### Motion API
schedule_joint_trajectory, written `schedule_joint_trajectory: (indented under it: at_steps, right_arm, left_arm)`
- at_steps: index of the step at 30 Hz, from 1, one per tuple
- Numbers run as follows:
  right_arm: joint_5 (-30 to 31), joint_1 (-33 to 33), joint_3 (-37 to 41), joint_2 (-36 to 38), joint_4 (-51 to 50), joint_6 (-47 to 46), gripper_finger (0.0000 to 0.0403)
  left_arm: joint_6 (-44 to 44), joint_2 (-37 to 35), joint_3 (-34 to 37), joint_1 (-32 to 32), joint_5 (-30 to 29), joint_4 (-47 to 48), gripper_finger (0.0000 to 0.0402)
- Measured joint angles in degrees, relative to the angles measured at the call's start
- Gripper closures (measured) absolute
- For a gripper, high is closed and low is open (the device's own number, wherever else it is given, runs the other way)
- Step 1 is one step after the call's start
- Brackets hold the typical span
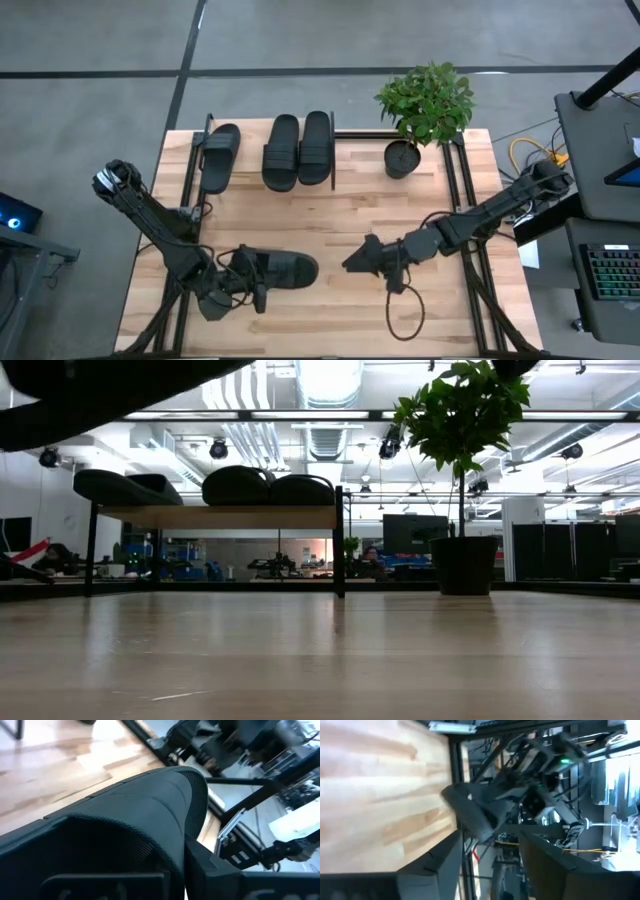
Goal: Pick and place slides into the shelf
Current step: Put the black slipper on the shelf
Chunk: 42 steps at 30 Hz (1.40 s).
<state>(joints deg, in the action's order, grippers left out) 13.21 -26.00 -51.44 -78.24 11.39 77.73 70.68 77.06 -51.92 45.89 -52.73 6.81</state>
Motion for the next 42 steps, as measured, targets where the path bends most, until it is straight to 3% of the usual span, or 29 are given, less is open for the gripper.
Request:
schedule_joint_trajectory:
  at_steps: [5, 15, 22, 28, 42]
  right_arm:
    - [3.5, -0.4, -1.1, -2.7, 0.2, 4.6, 0.0188]
    - [3.7, -1.4, -4.8, -5.2, 1.1, 10.0, 0.0184]
    - [7.6, -1.4, -5.5, -7.1, 0.9, 13.5, 0.0183]
    - [6.5, -1.3, -5.6, -8.3, 0.9, 18.6, 0.0183]
    - [6.4, -1.1, -5.6, -9.2, 3.3, 18.5, 0.0185]
  left_arm:
    - [-7.1, 0.0, 0.0, -1.3, 0.7, -5.9, 0.0401]
    - [-8.5, 0.0, 0.2, -4.3, 0.9, -8.0, 0.0401]
    - [-11.5, 0.0, 0.5, -6.1, 5.5, -13.2, 0.0401]
    - [-11.7, 0.0, 0.7, -8.1, 9.0, -15.9, 0.0401]
    - [-13.1, 0.0, 0.8, -10.5, 13.6, -18.4, 0.0402]
